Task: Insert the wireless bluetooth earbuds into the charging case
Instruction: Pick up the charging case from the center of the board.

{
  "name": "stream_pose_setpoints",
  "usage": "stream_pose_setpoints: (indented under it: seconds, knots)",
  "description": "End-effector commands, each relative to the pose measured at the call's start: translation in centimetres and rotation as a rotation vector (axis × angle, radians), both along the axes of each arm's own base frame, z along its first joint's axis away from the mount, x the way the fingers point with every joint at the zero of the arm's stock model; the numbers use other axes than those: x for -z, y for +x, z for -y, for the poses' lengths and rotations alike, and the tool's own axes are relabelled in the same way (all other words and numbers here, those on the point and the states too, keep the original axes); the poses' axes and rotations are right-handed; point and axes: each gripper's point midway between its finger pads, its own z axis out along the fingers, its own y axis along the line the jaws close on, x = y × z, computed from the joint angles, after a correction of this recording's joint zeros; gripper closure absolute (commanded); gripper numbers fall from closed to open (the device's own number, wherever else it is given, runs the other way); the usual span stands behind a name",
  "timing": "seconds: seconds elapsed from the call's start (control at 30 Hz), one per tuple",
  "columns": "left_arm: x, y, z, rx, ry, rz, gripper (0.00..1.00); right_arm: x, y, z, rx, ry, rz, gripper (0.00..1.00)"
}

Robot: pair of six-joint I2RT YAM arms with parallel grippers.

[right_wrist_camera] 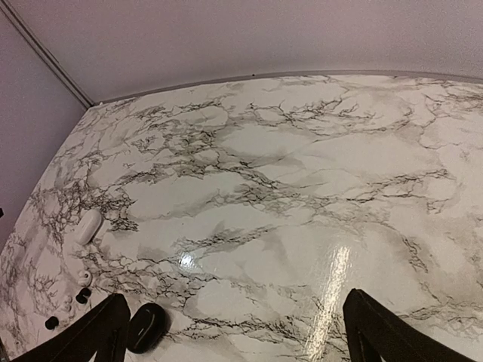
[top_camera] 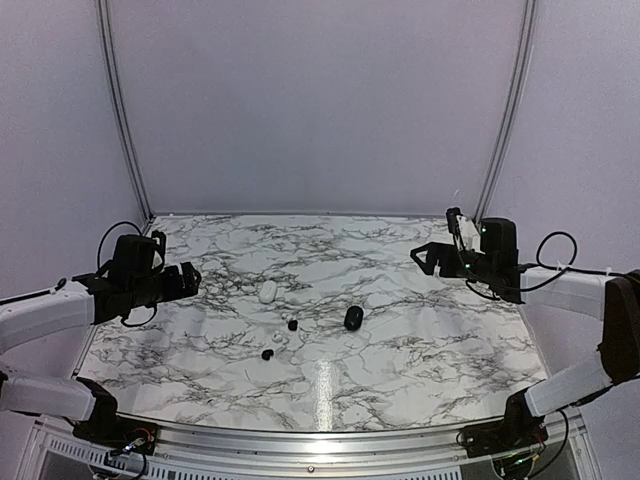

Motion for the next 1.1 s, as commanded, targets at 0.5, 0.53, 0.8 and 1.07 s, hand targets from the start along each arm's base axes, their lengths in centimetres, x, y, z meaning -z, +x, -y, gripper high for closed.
stream_pose_setpoints:
  seconds: [0.5,0.53,0.8,1.07]
  knots:
    - [-1.4,1.0,3.1,0.105,0.029,0.033,0.01,-4.0,-0.6,0.4,0.001,-0.009,0.142,0.02]
    - [-1.5,1.2,3.9,0.132,0.044,0.037,0.01,-4.3,-0.8,0.5,0.006,-0.007,0.158,0.02]
    - [1.2,2.1,12.3,0.334,0.161,-0.02,0.01,-6.0,-1.8,1.8,0.077,0.011,0.234,0.01]
    - [3.4,3.6,16.7,0.354,0.158,-0.07,0.05,-6.1,-2.5,1.6,0.049,0.014,0.244,0.01]
